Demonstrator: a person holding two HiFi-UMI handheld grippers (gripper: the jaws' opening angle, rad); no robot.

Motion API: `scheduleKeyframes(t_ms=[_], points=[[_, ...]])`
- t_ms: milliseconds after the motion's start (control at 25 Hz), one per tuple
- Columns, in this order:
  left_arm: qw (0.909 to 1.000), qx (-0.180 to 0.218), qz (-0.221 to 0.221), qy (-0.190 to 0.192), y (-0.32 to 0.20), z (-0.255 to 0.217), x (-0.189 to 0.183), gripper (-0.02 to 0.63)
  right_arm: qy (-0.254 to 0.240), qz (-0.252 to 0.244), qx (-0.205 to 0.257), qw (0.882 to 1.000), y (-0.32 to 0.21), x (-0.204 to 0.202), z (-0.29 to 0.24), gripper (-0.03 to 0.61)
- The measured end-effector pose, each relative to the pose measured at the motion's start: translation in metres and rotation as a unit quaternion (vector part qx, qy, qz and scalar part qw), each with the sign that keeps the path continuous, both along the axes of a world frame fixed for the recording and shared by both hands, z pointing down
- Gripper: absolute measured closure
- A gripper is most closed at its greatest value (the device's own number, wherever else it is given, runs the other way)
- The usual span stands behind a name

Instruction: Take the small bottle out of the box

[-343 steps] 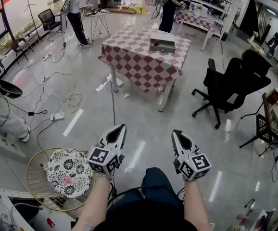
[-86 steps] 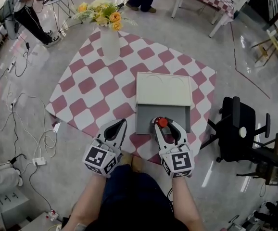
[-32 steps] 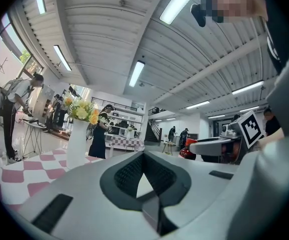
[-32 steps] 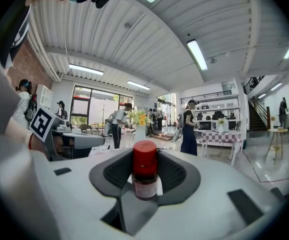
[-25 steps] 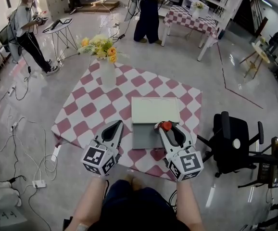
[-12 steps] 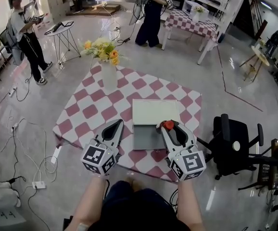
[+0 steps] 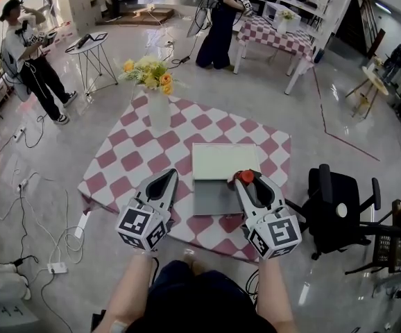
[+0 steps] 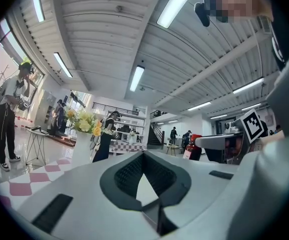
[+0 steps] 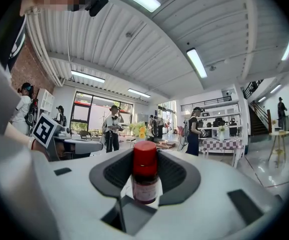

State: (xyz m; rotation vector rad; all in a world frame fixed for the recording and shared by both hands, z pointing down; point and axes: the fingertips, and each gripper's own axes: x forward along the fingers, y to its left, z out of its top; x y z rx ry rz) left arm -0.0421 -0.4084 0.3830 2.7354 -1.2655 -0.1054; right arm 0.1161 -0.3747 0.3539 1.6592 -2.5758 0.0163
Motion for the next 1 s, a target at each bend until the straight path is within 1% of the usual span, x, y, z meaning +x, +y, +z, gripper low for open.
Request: scheduleKeyframes(t_ms=[560, 720, 1000], points=[[0.9998, 0.017, 0.006, 0.006, 0.001, -0.019, 0.003, 0.611, -0.004, 0.001, 0.021, 1.000, 0.004, 0.002, -0.023, 0.434], [0.9997, 0.021, 0.007, 0.005, 0.002, -0.022, 0.005, 0.611, -0.014, 0.005, 0.029, 0.999, 0.006, 0.006, -0.030, 0.434], [0.9996, 0.027, 0.005, 0.010, 0.003, -0.027, 0.005, 0.611, -0.015, 0.014, 0.032, 0.999, 0.008, 0.012, -0.033, 0.434]])
